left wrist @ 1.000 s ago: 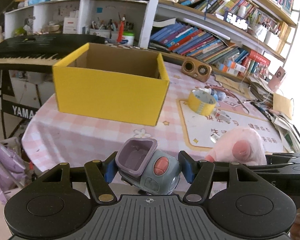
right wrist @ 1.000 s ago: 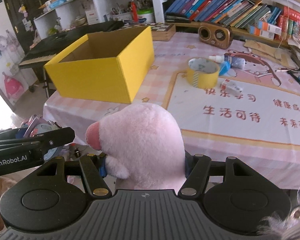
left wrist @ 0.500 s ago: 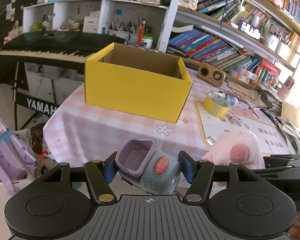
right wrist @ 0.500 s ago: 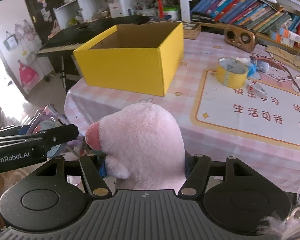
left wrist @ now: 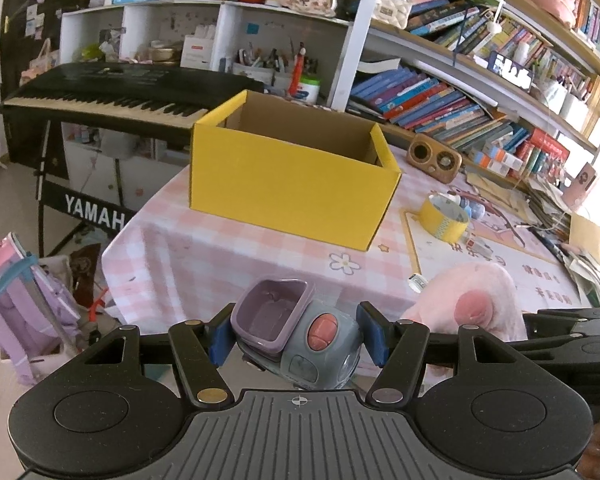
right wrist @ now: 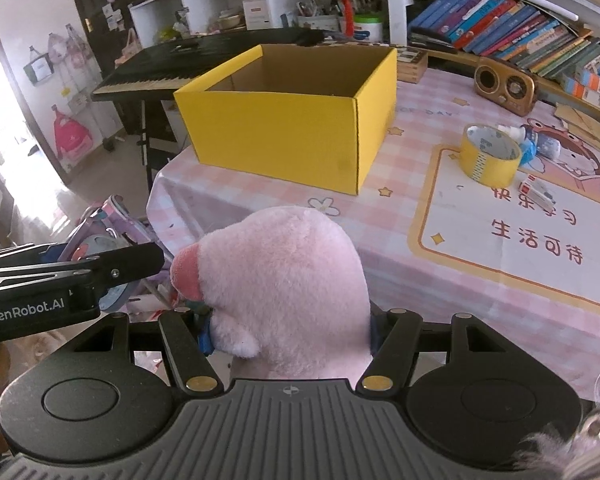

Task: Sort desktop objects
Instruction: 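Lift the toy car and pig and carry both toward the yellow box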

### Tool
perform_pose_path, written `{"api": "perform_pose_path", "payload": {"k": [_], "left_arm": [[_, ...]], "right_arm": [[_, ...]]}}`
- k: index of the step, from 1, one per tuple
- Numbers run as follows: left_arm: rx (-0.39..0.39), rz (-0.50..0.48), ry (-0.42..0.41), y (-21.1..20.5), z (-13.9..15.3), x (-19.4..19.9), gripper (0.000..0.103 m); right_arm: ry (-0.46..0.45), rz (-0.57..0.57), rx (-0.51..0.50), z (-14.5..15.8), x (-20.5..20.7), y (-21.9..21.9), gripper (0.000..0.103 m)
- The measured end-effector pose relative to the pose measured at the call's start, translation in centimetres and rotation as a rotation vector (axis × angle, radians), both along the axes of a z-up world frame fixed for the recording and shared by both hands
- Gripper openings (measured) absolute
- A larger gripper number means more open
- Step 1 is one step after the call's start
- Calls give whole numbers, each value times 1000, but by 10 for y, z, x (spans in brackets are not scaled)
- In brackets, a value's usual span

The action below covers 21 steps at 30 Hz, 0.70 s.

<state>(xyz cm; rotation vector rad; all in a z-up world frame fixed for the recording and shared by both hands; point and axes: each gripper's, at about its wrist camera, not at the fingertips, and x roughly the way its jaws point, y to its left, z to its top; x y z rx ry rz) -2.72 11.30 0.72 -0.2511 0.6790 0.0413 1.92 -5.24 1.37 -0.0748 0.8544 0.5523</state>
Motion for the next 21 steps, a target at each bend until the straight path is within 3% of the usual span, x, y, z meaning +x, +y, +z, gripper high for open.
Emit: {"api": "perform_pose_path", "payload": {"k": [21], "left_arm": [[-21,110,-9,20,0,-8,63]], "right_arm": [[17,138,-34,0,4,34,62]]}}
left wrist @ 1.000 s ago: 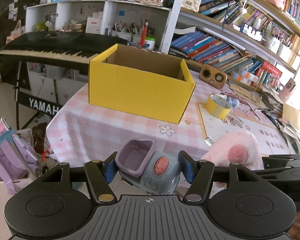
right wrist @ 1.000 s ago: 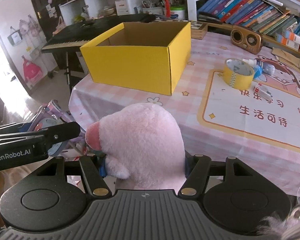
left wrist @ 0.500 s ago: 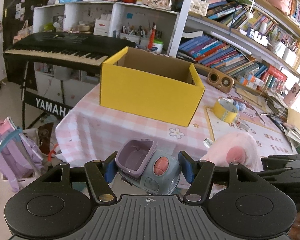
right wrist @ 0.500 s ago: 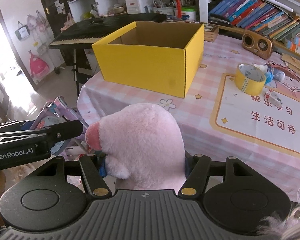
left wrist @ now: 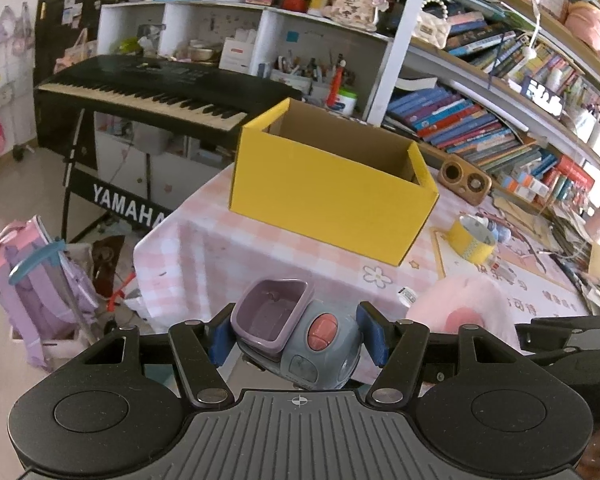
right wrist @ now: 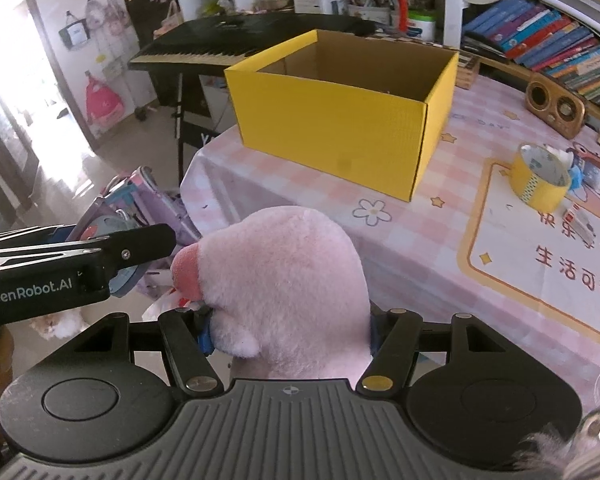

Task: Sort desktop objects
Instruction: 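Lift the toy car and pig and carry both toward the yellow box, then lower the pig into the yellow box with the right tool while the left tool lowers the car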

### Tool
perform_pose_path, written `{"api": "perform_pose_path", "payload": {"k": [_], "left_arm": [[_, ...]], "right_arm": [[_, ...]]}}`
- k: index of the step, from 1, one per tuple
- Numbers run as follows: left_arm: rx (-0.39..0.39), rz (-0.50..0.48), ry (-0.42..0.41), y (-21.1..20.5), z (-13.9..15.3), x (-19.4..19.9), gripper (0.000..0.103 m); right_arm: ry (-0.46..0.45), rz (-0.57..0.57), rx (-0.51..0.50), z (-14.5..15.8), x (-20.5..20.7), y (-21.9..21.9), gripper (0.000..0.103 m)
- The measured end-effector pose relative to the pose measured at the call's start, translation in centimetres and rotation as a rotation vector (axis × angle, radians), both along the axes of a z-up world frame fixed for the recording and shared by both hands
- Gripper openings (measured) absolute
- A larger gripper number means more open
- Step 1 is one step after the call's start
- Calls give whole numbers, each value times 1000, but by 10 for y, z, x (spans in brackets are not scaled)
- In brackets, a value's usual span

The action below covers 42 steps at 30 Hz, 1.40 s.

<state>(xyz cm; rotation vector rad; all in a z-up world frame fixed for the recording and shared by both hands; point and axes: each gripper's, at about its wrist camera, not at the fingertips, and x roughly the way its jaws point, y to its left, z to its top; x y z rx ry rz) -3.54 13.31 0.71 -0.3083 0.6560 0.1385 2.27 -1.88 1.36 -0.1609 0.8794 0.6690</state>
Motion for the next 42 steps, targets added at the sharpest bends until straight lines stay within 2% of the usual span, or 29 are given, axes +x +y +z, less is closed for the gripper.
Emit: {"api": "perform_pose_path", "payload": {"k": [8,12,16,23,29,35,42], "left_arm": [[19,52,-7,7,3,15,63],[27,70,-28,9,8,29,63],[43,78,-67,8,20,50,63],[68,85,-178,8,50,102,63],[108,83,-229,8,66,147,63],[159,85,-214,8,66,190,63],[221,53,-112,6,37,242,63]], "right_arm": [[-8,41,15,-1,22,8,62],[-47,55,35,7,37,11,62],[-116,40,85,25,58,9,62],[-208,-14,181,67,119,1,62],[-279,-23,213,94,170,4,62],[-296,-13,214,99,213,11,62],[-288,2,196,88,256,31,62]]}}
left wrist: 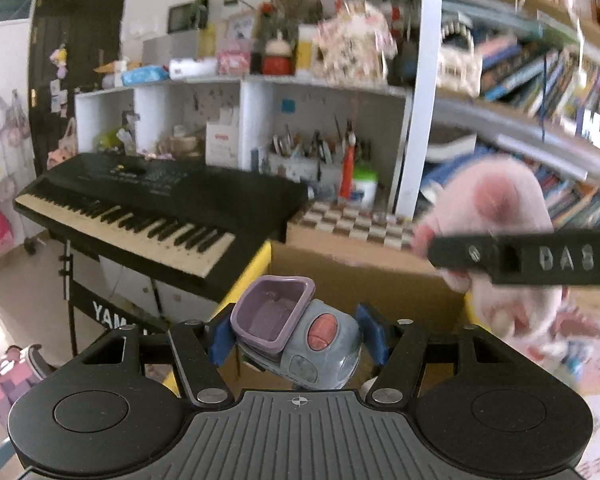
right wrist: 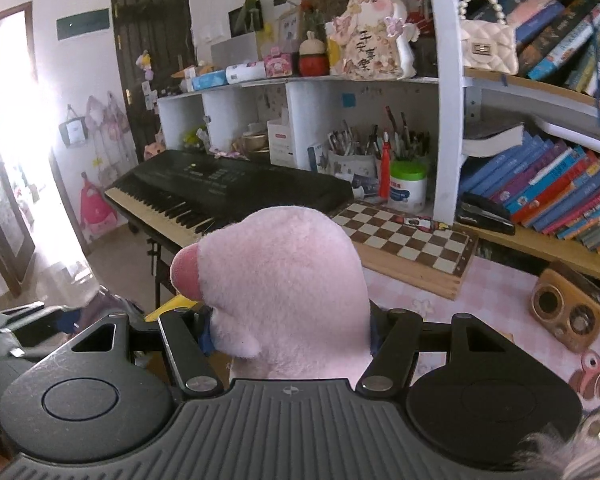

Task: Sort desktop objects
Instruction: 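Lower the pig into the yellow box with the right tool while the left tool lowers the car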

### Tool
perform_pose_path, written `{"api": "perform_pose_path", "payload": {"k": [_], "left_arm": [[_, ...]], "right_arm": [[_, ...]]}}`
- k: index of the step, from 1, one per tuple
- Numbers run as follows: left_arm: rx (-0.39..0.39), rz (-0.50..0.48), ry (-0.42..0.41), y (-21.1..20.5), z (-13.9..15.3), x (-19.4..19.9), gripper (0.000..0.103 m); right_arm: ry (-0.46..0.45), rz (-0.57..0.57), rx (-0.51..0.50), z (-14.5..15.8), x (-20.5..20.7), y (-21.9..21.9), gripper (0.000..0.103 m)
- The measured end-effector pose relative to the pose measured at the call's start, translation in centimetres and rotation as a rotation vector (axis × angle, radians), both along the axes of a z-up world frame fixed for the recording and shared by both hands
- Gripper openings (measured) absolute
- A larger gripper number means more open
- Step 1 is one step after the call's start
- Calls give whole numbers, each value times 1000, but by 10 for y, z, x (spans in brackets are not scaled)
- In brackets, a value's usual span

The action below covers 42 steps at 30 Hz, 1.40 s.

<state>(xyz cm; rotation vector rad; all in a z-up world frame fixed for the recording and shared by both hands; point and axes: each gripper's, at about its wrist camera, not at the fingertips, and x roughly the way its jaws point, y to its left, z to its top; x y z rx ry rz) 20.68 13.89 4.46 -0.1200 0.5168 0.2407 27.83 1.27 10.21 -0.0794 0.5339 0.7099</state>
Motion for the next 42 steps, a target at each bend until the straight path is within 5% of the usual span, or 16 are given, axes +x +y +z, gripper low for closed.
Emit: {"api": "perform_pose_path", "payload": {"k": [12,19,32,40,42], "left_arm": [[25,-58,181,4,-43,41,63],[9,-76,303,6,-63,51,63],[-63,-66,315,-5,-66,39,63],[7,-78,283,-11,-65,35,65],[14,-67,259,-11,-62,31,72]], "right_arm": [[147,126,-207,-68,52,67,62],[173,226,-306,-83,63,102,62],[241,331,-425,-111,69,142,63],[260,321,-429,-117,69,140,71],[254,322,-408,-113,68,137,74]]}}
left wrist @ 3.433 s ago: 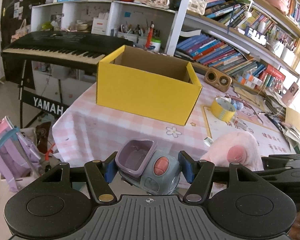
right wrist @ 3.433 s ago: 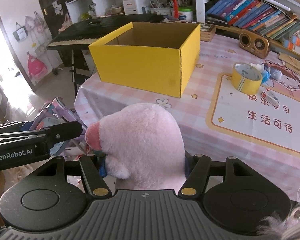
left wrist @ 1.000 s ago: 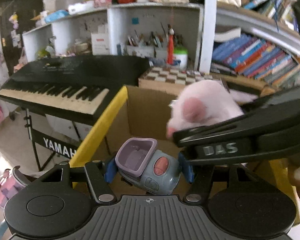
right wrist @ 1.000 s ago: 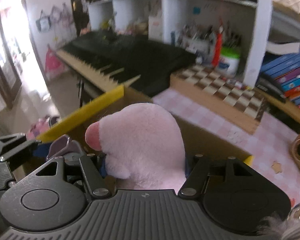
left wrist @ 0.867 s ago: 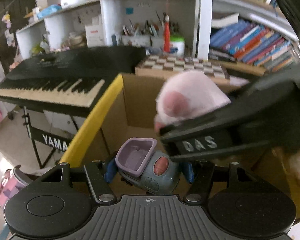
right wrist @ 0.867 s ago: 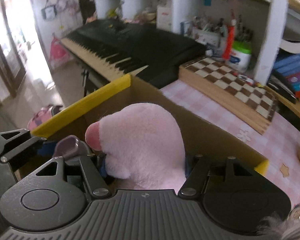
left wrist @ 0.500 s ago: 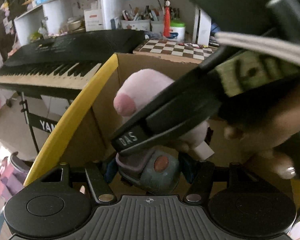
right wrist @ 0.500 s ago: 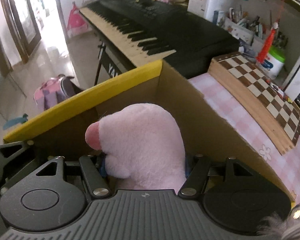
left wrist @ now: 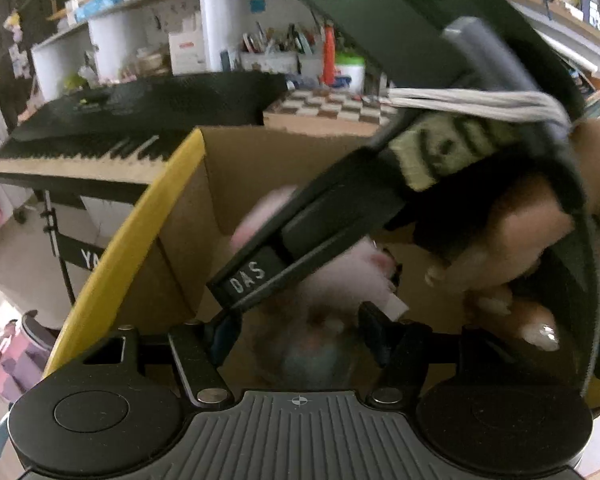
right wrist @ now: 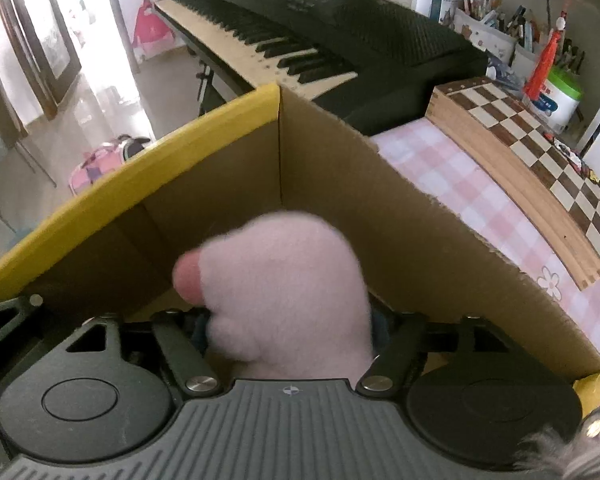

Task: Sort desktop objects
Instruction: 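Lower the pig into the yellow box with the right tool while the left tool lowers the car, then open both tools and withdraw them from the yellow box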

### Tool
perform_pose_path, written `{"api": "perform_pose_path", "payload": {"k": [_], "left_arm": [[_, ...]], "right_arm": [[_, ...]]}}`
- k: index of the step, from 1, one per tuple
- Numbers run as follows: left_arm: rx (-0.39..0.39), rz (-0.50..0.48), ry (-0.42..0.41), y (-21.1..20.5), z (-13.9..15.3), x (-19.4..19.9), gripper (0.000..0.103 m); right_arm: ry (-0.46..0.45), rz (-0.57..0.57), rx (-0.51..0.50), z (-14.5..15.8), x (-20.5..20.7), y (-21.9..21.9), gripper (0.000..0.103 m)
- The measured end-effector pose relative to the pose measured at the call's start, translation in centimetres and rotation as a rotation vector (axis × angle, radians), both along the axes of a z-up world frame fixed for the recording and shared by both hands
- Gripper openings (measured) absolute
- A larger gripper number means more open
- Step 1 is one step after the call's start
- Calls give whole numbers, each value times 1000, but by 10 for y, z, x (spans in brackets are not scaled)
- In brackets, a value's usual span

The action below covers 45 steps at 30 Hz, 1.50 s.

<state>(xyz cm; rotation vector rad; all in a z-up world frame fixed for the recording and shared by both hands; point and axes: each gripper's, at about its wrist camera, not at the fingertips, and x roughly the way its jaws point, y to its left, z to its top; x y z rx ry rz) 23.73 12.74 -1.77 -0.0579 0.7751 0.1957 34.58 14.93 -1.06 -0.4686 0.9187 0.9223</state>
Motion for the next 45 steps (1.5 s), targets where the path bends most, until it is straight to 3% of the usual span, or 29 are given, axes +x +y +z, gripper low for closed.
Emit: {"api": "perform_pose_path", "payload": {"k": [3,10,24,36,45], "left_arm": [[30,14,-47,-2,7,-8,83],[50,19,-170,-8,29,-35,85],[51,108,-313,4,71,-101,92],[2,82,-369,1,81,-160,94],[-7,68,-333,-7,64,-203,94]], "right_arm": [[-9,-7,34,9,-3,-7,78],[-8,-126,191,43,-20,-46,79],[-215,-272,378,109,-104,-133,78],[-372,-485,345,98,-190,-189,77],[-392,-567,287,77,-250,-210,77]]}}
